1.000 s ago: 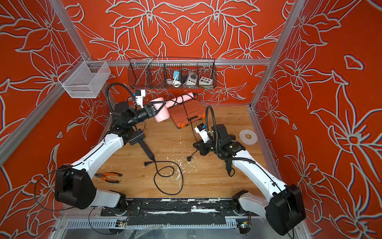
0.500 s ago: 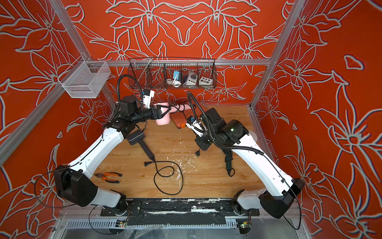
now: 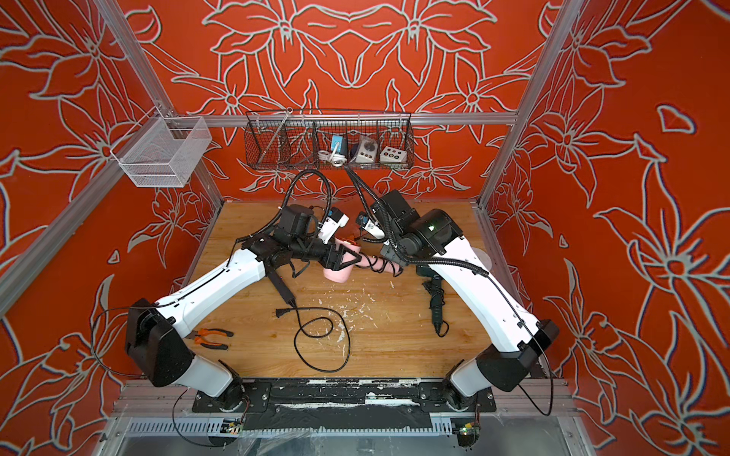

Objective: Wrap the cord around the hair dryer
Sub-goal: Wrap the power cord around the hair dryer.

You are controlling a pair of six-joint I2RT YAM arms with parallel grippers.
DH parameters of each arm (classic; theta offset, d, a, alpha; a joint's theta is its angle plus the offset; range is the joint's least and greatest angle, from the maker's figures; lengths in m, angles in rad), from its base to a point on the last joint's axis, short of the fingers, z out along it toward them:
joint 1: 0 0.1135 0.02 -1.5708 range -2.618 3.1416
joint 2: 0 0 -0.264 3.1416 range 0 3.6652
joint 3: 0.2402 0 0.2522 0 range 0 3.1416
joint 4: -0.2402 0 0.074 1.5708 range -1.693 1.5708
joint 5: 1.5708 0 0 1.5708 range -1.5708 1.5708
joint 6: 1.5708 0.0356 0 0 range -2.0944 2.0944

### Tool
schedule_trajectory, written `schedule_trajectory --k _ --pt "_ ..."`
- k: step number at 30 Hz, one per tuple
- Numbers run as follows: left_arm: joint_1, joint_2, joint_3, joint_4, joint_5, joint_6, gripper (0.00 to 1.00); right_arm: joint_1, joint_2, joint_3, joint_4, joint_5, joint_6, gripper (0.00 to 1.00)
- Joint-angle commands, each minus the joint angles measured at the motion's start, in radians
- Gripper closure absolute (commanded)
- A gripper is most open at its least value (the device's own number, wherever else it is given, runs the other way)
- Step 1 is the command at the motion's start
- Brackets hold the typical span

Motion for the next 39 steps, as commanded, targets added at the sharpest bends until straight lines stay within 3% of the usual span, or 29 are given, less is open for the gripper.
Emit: schedule_trajectory --k 1,7,12,20,23,27,31,39 --pt "-0.035 -0.054 -0.008 -0.022 0.144 0.075 1.00 -0.001 -0.027 -0.046 0.209 0.071 -0.154 1.00" --pt "-0.044 -0.129 -0.083 0.088 0.319 0.031 1.00 -0.100 -0.031 -0.076 0.283 -0.284 -0.127 1.00" --pt "-0.044 -0.186 -0.130 0.230 0.436 -0.036 1.00 -0.225 -0.039 -0.168 0.333 -0.671 -0.071 1.00" --pt "-0.014 -0.226 -0.143 0.597 0.533 -0.308 1.00 -0.318 -0.034 -0.380 0.534 -1.044 0.061 1.00" --pt "0.017 -0.220 -0.138 0.716 0.543 -0.407 1.00 -0.341 -0.020 -0.420 0.589 -1.119 0.129 1.00" --pt "0.063 -0.212 -0.145 0.841 0.520 -0.515 1.00 -0.377 -0.021 -0.498 0.693 -1.172 0.218 0.83" --pt "0.120 -0.213 -0.169 0.978 0.453 -0.626 1.00 -0.404 -0.032 -0.582 0.802 -1.229 0.301 0.80" --pt "0.178 -0.214 -0.126 1.013 0.405 -0.668 1.00 -0.423 -0.053 -0.711 0.977 -1.263 0.423 0.77"
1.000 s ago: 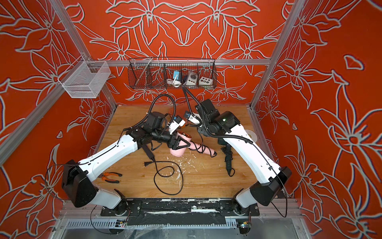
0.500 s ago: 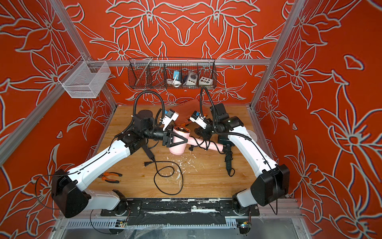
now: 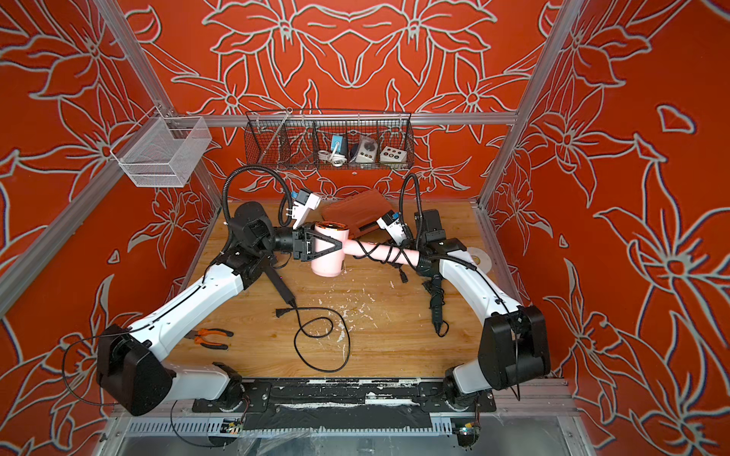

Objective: Wrap the cord around the hair dryer
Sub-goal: Wrap the power cord around the hair dryer.

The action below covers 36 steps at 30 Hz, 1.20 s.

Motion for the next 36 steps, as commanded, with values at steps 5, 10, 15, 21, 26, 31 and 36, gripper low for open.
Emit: schedule_trajectory --k 5,10,15,21,26,31,36 --pt "0.059 -0.046 0.067 0.157 -0.145 -0.031 1.00 0.003 -0.032 -0.063 0.119 -0.051 0.079 0.74" --pt "0.088 -0.057 0.061 0.149 -0.172 -0.036 1.00 0.000 -0.067 -0.111 0.151 -0.057 0.101 0.73" --pt "0.104 -0.058 0.061 0.138 -0.185 -0.036 1.00 -0.001 -0.110 -0.152 0.158 -0.058 0.106 0.70" --pt "0.120 -0.061 0.060 0.149 -0.205 -0.050 1.00 -0.003 -0.144 -0.189 0.167 -0.042 0.122 0.61" --pt "0.129 -0.065 0.064 0.133 -0.200 -0.045 1.00 -0.004 -0.165 -0.209 0.163 -0.008 0.132 0.51" --pt "0.138 -0.080 0.061 0.098 -0.211 -0.019 1.00 -0.009 -0.202 -0.231 0.164 0.058 0.150 0.40" --pt "0.141 -0.080 0.063 0.121 -0.217 -0.044 1.00 -0.015 -0.225 -0.258 0.230 0.080 0.187 0.43"
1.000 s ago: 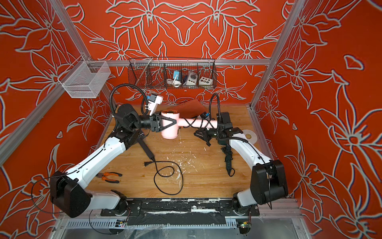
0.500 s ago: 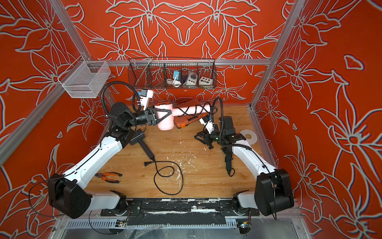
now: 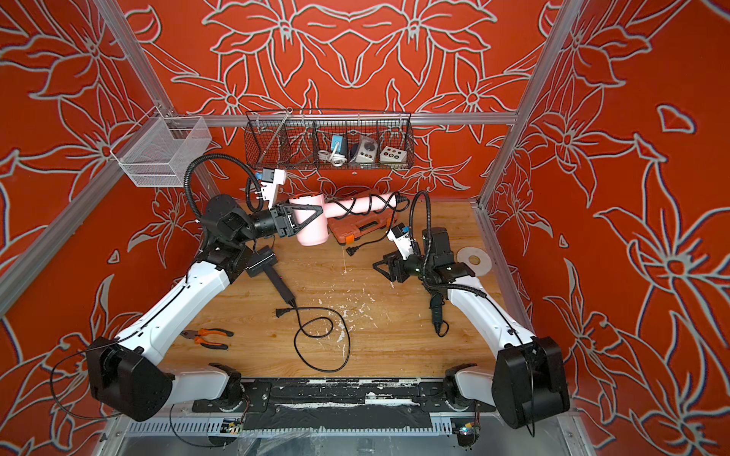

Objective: Wrap the cord around the hair dryer
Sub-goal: Wrap the power cord around the hair dryer.

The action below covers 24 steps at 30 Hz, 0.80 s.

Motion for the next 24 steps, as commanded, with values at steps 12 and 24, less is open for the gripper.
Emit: schedule_trajectory --k 12,24 --pt "0.007 -0.038 0.053 0.094 -0.018 -0.033 1.00 -0.011 -0.110 -0.200 0.464 0.122 0.171 0.23" --pt "0.007 -0.027 0.053 0.139 -0.015 -0.080 1.00 -0.016 -0.271 -0.135 0.237 0.262 0.038 0.24"
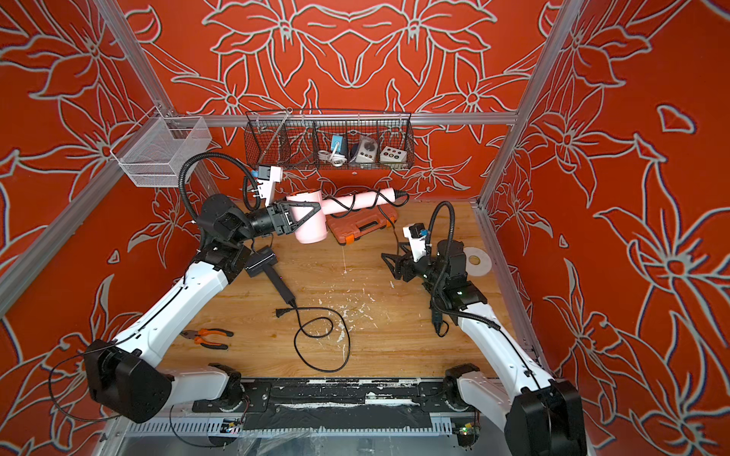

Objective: Wrap the cord around the hair dryer
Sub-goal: Wrap the power cord around the hair dryer.

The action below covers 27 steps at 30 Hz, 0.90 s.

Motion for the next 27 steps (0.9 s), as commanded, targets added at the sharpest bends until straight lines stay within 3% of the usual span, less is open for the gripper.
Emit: schedule_trajectory --k 1,5,16,21,27 --pt "0.005 -0.024 0.043 0.118 -0.006 -0.035 1.00 -0.005 -0.037 0.025 -0.050 0.048 -0.043 0.24" --pt "0.005 -0.026 0.050 0.123 -0.006 -0.045 1.00 -0.005 -0.021 0.017 -0.025 0.015 -0.034 0.23" --pt "0.005 -0.037 0.096 0.090 -0.021 -0.041 1.00 -0.005 0.173 -0.070 0.357 -0.318 0.142 0.23" --pt "0.005 -0.036 0.113 0.096 -0.032 -0.047 1.00 -0.005 0.264 -0.120 0.444 -0.256 0.146 0.25" --pt "0.005 -0.031 0.140 0.099 -0.035 -0.059 1.00 -0.014 0.301 -0.104 0.412 -0.219 0.090 0.42"
